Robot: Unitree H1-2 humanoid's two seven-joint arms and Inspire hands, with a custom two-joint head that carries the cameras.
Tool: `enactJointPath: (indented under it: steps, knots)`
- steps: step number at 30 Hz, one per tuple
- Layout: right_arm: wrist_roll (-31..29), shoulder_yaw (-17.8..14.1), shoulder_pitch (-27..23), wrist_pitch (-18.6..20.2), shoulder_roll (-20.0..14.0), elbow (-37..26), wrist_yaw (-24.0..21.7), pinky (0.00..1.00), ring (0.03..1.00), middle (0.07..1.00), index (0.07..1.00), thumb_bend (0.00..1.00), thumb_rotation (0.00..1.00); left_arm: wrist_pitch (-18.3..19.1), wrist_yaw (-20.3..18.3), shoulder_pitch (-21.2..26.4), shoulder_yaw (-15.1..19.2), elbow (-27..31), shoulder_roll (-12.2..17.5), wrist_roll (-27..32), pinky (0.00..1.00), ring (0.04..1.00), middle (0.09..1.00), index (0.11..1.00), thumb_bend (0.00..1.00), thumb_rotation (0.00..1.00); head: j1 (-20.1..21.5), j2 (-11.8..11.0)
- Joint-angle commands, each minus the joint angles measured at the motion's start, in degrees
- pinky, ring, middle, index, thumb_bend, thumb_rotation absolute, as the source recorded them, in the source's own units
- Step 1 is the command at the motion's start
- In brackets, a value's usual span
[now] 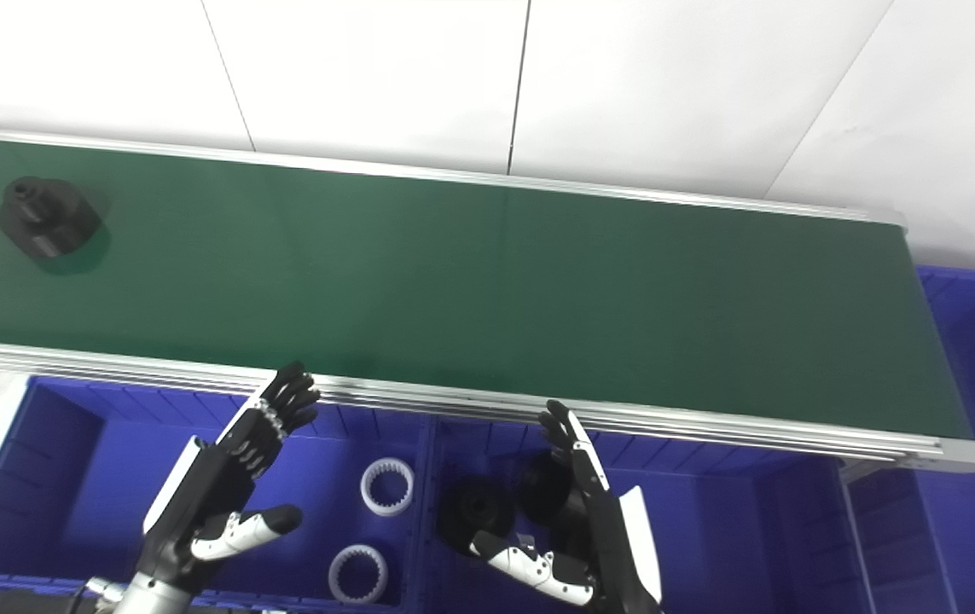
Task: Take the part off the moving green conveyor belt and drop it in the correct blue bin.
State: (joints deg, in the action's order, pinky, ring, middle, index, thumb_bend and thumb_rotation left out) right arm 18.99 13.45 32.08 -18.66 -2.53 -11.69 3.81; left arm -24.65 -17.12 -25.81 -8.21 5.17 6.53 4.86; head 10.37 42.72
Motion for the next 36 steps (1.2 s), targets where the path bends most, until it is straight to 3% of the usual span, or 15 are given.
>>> enactJointPath:
  steps: [1,3,4,5,6,7,8,9,10,14,18,26,30,36]
  knots:
    - [0.2,0.3,0.1,-3.3,0.4,-0.7,0.6,0.89,0.894,0.909,0.952,0.81,0.41,-2.2,-0.5,0.5,-0.4,0.7,0.2,0.6,0.9,0.931,0.942,0.945,0.77,0.53,-0.3,-0.5]
    - [-0.2,0.2,0.2,-4.0,0.2,0.1,0.8,0.85,0.884,0.91,0.951,0.81,0.41,-2.2,0.0,0.9,-0.4,0.0,-0.1,-0.8,0.89,0.929,0.938,0.937,0.77,0.54,-3.1,-1.7]
    - [-0.6,0.1,0.3,-4.6,0.0,0.7,0.9,0.84,0.88,0.911,0.951,0.81,0.41,-2.2,0.3,1.0,-0.5,-0.5,-0.4,-1.5,0.89,0.928,0.937,0.934,0.77,0.55,-7.0,-3.3]
    - [-1.0,-0.1,0.3,-5.2,-0.3,1.3,0.9,0.84,0.882,0.916,0.953,0.81,0.4,-2.2,0.1,1.1,-0.7,-1.0,-0.7,-1.1,0.87,0.919,0.928,0.921,0.78,0.56,-7.8,-3.6]
    - [-1.7,-0.3,0.2,-6.3,-0.6,2.2,1.0,0.85,0.889,0.927,0.958,0.8,0.39,-2.2,0.1,1.2,-0.9,-1.6,-1.1,-0.9,0.86,0.909,0.914,0.895,0.81,0.54,-12.0,-5.7]
    - [-2.4,-0.4,0.2,-7.0,-0.9,2.9,0.8,0.86,0.89,0.929,0.958,0.8,0.39,-2.3,-0.2,1.4,-0.9,-2.1,-1.5,-0.4,0.86,0.908,0.913,0.893,0.81,0.54,-12.0,-5.7]
    - [-3.4,-0.4,0.0,-7.7,-1.3,3.8,0.9,0.87,0.897,0.936,0.964,0.79,0.39,-2.3,-0.7,2.0,-0.7,-3.0,-2.0,-0.5,0.85,0.897,0.904,0.882,0.81,0.53,-15.7,-7.6]
    - [-4.1,-0.3,-0.2,-8.0,-1.7,4.3,0.9,0.91,0.915,0.942,0.976,0.78,0.38,-2.3,-1.0,2.4,-0.4,-3.6,-2.3,-0.7,0.8,0.873,0.886,0.868,0.81,0.52,-15.7,-7.6]
    - [-4.4,-0.2,-0.4,-8.2,-2.2,5.1,1.3,0.93,0.922,0.943,0.98,0.77,0.37,-2.3,-1.1,2.9,0.2,-4.5,-3.1,-0.9,0.79,0.865,0.88,0.863,0.81,0.51,-18.9,-9.5]
    - [-3.8,-0.4,-0.9,-8.2,-2.9,6.9,1.7,0.96,0.944,0.96,1.0,0.79,0.44,-2.3,-0.7,3.5,4.7,-6.6,-7.7,-1.3,0.72,0.775,0.79,0.799,0.76,0.47,-22.3,-12.0]
    - [-3.4,0.1,-1.6,-8.2,-3.2,7.9,2.5,0.96,0.946,0.962,1.0,0.81,0.47,-2.3,-0.7,2.1,7.4,-6.7,-10.5,-1.9,0.69,0.751,0.767,0.761,0.79,0.46,-23.0,-12.8]
    - [-4.3,1.2,-1.9,-8.2,-3.2,8.3,2.3,0.96,0.948,0.962,1.0,0.79,0.43,-2.3,-1.6,1.6,9.5,-6.7,-11.7,-2.3,0.66,0.725,0.741,0.737,0.84,0.42,-22.3,-14.0]
    - [-5.1,1.3,-2.0,-8.2,-3.3,8.2,2.3,0.99,0.955,0.954,1.0,0.79,0.42,-2.3,-2.0,1.7,9.0,-7.1,-11.3,-2.6,0.66,0.725,0.749,0.729,0.86,0.41,-22.1,-14.4]
    - [-5.3,1.4,-1.5,-8.2,-3.6,5.1,3.0,0.97,0.954,0.96,1.0,0.78,0.42,-2.3,1.8,1.8,5.6,-6.5,-9.0,-5.7,0.65,0.734,0.758,0.726,0.86,0.43,-21.4,-14.3]
